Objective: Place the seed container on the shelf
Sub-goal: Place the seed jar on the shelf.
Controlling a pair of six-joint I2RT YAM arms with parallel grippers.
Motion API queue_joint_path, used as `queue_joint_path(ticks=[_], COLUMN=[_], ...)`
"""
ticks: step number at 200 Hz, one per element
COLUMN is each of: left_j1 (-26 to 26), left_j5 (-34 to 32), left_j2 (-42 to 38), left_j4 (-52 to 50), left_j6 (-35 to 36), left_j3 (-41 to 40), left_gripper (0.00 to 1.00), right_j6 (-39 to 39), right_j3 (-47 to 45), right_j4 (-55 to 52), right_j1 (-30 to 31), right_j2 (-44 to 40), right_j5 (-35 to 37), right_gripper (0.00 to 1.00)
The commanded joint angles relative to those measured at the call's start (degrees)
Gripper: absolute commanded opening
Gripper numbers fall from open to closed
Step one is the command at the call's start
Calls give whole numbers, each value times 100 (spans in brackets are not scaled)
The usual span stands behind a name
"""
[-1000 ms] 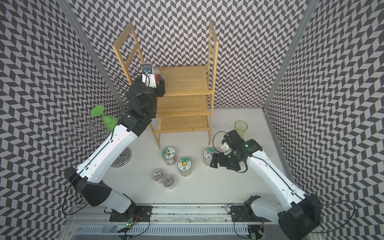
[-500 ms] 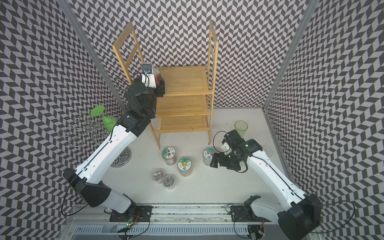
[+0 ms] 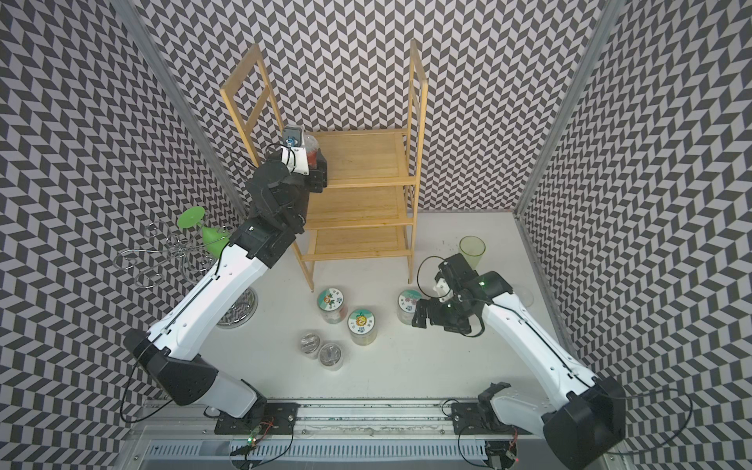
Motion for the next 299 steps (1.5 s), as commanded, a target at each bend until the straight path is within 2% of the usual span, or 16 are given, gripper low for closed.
queue_joint_path(ticks=[1, 128, 159, 174, 238, 299], left_j1=[-5, -133, -163, -187, -355, -556], left_j5=[51, -110, -226, -253, -384, -626], left_j2=[-148, -291, -365, -400, -604, -955], left_j4=[-158, -222, -234, -274, -601, -855], left_j6=[-14, 95, 119, 120, -55, -204], left_j3=[10, -45, -46, -42, -46, -384], left_gripper=[77, 89, 94, 99, 100, 100], right_j6=[-26, -9, -10, -26, -30, -26], right_j3=[139, 315, 367, 389, 394, 411], right_j4=[170, 167, 156, 146, 104, 62], right_j1=[-39, -57, -56, -56, -56, -56], right_j2=[42, 217, 252, 273, 309, 336], right_j5=[45, 54, 54, 53, 62, 89], right_gripper=[99, 100, 99, 99, 99, 99])
